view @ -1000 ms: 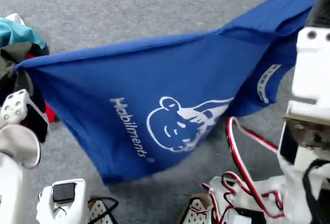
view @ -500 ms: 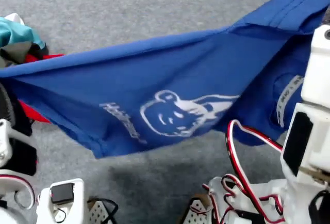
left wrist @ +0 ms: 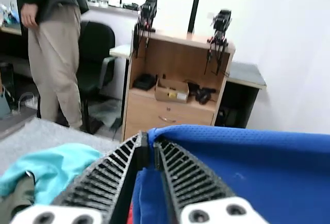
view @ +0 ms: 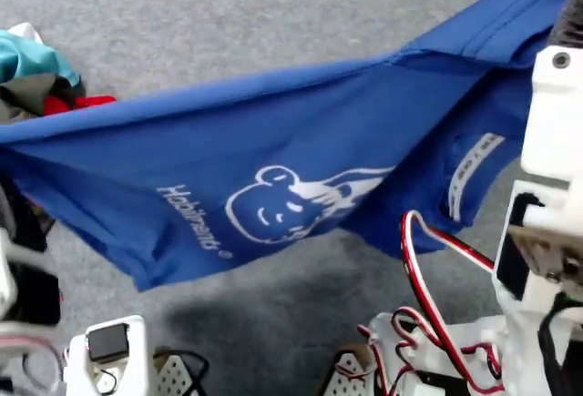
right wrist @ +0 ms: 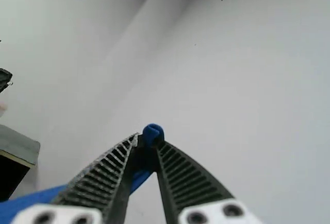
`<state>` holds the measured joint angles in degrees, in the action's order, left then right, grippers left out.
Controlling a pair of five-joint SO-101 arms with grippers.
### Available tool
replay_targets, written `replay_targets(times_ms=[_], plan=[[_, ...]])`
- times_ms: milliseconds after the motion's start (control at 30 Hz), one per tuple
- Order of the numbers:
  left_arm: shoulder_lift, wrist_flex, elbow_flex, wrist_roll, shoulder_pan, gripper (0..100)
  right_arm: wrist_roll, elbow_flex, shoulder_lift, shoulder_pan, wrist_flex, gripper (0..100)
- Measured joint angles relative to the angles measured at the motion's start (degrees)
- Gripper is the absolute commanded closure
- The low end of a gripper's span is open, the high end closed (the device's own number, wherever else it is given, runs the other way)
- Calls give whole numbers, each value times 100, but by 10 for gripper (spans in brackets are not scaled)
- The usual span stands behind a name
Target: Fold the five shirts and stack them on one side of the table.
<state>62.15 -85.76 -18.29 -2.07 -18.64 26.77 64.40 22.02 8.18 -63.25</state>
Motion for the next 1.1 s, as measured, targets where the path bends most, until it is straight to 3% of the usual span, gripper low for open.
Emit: replay_targets(times_ms=[267, 433, 833, 1100], plan=[[149, 9, -202, -44, -9, 981, 35, -26, 176, -9, 132, 997], [132, 668, 853, -44, -9, 981, -105, -598, -308, -9, 651, 997], [-1486, 4941, 4554, -44, 246, 981, -114, -1609, -2971, -738, 2505, 997], [-4079, 7235, 4747, -44, 484, 981, -105, -1618, -5240, -1055, 3947, 997]])
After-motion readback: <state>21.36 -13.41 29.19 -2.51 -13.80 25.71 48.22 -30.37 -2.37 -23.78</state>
